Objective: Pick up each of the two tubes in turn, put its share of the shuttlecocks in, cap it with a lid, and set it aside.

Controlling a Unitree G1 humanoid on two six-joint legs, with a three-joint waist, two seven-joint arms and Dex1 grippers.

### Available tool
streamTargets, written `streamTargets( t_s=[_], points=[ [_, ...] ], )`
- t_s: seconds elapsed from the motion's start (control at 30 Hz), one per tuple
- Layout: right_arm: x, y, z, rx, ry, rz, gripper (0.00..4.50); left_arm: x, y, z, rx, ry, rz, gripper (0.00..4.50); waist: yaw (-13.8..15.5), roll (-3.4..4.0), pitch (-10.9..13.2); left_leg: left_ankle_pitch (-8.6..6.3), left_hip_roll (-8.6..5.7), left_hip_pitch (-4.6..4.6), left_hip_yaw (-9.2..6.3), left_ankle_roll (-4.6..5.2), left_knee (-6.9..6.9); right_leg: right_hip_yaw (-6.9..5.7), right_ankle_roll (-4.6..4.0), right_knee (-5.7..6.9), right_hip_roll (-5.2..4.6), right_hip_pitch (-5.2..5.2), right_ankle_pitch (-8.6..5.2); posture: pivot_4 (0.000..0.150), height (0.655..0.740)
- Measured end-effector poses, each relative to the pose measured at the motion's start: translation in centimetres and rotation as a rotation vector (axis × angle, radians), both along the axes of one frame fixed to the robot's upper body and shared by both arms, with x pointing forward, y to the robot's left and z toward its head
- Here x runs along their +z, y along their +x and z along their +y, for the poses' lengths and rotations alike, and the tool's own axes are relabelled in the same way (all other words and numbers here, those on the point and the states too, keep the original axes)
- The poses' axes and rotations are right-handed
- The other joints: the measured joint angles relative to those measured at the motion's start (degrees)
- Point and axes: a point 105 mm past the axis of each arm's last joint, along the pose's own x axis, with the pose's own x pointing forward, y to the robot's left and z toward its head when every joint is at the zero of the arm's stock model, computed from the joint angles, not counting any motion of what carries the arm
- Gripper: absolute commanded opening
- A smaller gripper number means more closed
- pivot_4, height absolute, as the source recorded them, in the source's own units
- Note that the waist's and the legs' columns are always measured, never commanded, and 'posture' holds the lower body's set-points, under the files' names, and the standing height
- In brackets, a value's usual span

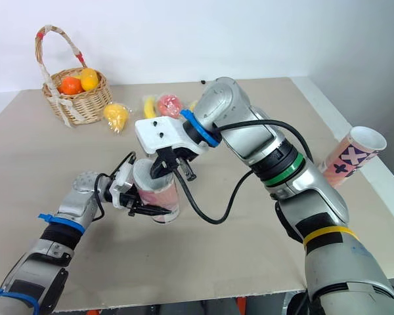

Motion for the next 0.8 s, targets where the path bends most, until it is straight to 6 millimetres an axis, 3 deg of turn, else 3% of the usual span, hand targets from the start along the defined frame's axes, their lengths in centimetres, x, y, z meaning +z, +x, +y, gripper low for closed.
streamTargets(
  t_s=[0.27, 0.63, 0.67, 0.8],
  points=[
    [0.7, 0.7, -0.3, -0.027, 0.017, 0.022, 0.07, 0.0, 0.1, 0.0, 0.0, 0.001, 0.002, 2.33, 0.01, -0.01, 0.01, 0.0, -0.02, -0.01, 0.0, 0.0, 0.01, 0.01, 0.01, -0.02, -0.01, 0.01, 0.01, 0.15, 0.7298],
    [4.7, -0.2, -2.0, -0.068, 0.267, 0.131, 0.07, 0.0, 0.1, 0.0, 0.001, -0.005, -0.001, 2.33, 0.03, 0.0, 0.02, 0.0, -0.02, -0.04, -0.05, 0.0, 0.01, 0.0, 0.01, -0.03, 0.0, 0.01, 0.01, 0.15, 0.7298],
    [4.9, -0.4, -2.0, -0.065, 0.277, 0.133, 0.66, 0.0, 0.1, 0.0, 0.002, -0.005, -0.001, 2.33, 0.03, 0.0, 0.02, 0.0, -0.02, -0.04, -0.06, 0.0, 0.01, 0.0, 0.01, -0.03, 0.0, 0.01, 0.01, 0.15, 0.7298],
    [4.7, -0.6, -2.3, -0.084, 0.3, 0.162, 1.75, 0.0, 0.1, 0.0, 0.001, -0.006, -0.001, 2.33, 0.03, -0.01, 0.02, 0.0, -0.02, -0.04, -0.04, 0.0, 0.02, 0.01, 0.01, -0.04, -0.01, 0.02, 0.01, 0.15, 0.7298]
  ],
)
